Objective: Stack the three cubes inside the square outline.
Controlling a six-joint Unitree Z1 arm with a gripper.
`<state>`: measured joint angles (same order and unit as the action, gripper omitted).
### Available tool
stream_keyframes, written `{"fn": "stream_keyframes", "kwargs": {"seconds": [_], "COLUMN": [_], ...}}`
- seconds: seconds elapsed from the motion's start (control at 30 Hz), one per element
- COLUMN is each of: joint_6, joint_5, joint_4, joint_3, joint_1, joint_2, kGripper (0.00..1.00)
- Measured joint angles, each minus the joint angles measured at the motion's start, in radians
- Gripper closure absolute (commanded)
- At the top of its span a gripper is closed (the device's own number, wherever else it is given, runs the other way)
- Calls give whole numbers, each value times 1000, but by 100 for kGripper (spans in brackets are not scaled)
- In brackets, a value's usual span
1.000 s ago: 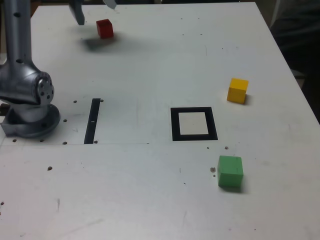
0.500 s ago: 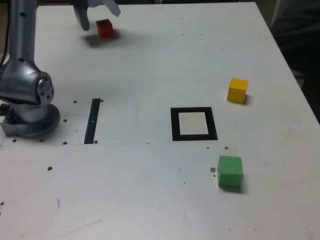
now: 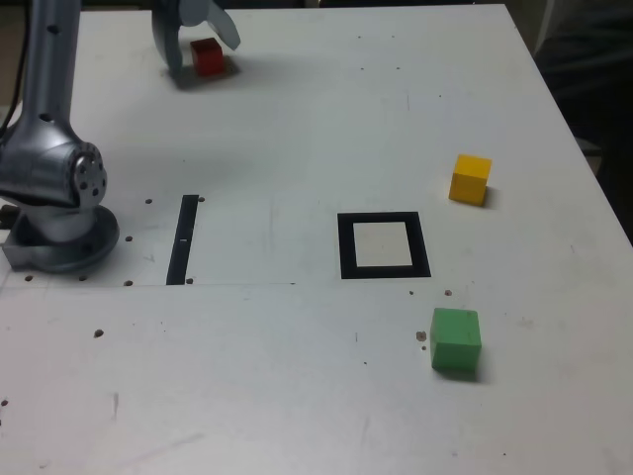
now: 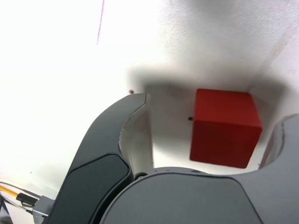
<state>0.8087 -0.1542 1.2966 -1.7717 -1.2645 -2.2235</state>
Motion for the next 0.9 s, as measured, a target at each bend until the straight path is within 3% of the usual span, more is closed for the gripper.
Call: {"fn": "stream_keyframes", "kwargs": {"seconds": [0.43, 0.9], "joint_6": [-16, -16], "joint_5": [-6, -6], "joint_4": [25, 29], "joint_3": [-33, -40], "joint_1": [3, 8], "joint_2": [-7, -18], "kGripper": [65, 69]}}
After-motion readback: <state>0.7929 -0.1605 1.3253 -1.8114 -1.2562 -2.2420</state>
